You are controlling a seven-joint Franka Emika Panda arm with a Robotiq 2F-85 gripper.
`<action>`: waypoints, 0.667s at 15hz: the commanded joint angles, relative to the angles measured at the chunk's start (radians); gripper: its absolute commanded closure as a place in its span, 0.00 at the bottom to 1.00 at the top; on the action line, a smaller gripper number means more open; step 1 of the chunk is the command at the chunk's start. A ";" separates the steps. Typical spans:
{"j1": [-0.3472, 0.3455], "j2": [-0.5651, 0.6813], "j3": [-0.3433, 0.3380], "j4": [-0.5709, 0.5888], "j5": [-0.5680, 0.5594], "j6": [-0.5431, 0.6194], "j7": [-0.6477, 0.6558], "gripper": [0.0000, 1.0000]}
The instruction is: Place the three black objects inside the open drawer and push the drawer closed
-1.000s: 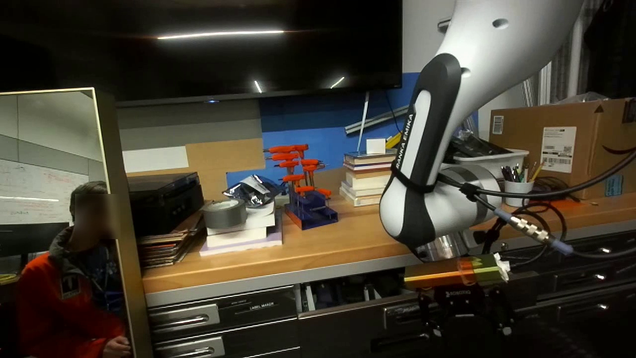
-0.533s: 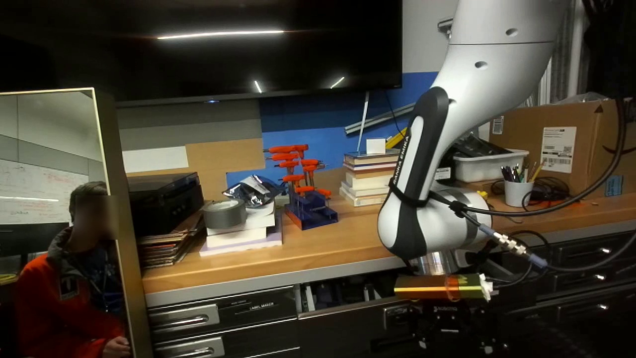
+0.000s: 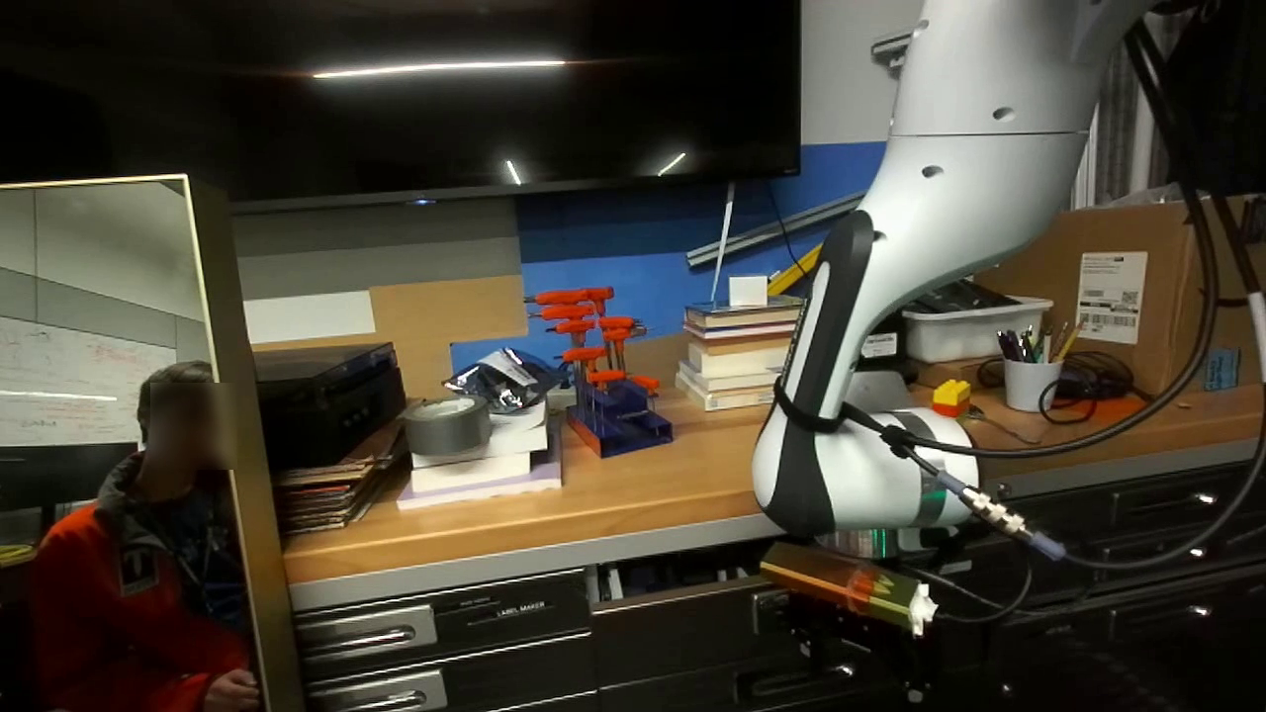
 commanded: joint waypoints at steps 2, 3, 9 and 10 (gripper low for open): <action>-0.084 0.012 0.100 0.030 0.135 0.167 0.021 0.00; -0.098 0.020 0.120 0.042 0.162 0.198 0.025 0.00; -0.179 0.077 0.267 0.135 0.298 0.368 0.014 0.00; -0.183 0.086 0.280 0.145 0.298 0.398 0.015 0.00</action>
